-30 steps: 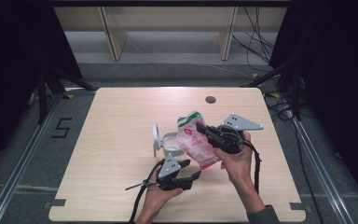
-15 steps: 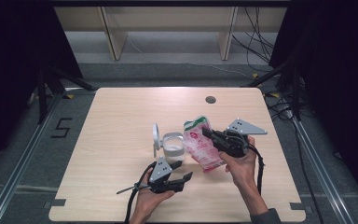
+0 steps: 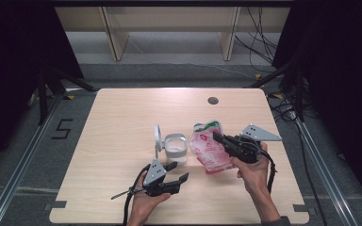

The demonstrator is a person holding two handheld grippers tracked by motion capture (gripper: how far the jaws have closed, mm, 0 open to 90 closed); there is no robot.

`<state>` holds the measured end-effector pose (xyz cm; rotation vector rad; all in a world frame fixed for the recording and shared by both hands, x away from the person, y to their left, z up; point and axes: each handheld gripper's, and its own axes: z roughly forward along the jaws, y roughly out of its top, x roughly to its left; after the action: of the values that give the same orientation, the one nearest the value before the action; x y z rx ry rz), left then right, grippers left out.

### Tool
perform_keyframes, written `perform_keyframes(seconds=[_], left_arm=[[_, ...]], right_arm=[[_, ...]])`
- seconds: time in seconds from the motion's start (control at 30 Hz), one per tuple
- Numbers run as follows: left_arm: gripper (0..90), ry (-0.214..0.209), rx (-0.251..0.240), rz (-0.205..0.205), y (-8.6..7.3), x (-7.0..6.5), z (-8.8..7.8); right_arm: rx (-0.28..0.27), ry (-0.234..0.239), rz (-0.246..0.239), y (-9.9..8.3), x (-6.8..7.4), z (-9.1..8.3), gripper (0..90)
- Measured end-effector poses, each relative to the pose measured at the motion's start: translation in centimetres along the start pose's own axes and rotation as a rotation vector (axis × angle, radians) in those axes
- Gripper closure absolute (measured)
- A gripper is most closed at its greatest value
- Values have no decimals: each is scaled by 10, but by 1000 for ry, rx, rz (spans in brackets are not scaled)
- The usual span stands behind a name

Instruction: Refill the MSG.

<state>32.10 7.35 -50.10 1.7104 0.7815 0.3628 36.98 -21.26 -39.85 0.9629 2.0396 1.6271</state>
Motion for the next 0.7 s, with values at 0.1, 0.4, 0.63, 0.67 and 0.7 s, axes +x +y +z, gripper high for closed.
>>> perform_keyframes(seconds=[0.1,0.4,0.63,0.67,0.7], left_arm=[[398,14,5,8,0,1,-2],[395,12,-8,-3,-1,0,-2],[398,21,2,11,1,3,-7],[397,24,0,10,1,3,-7],[397,27,-1,7,1,4,-8]], right_arm=[[-10,2,-7,-4,-4,-9,900],[5,-46,-18,-12,-12,-23,900],[7,-109,-49,-16,-17,-24,900],[8,-98,-62,-17,-20,-24,900],[12,-109,-70,-17,-21,-24,900]])
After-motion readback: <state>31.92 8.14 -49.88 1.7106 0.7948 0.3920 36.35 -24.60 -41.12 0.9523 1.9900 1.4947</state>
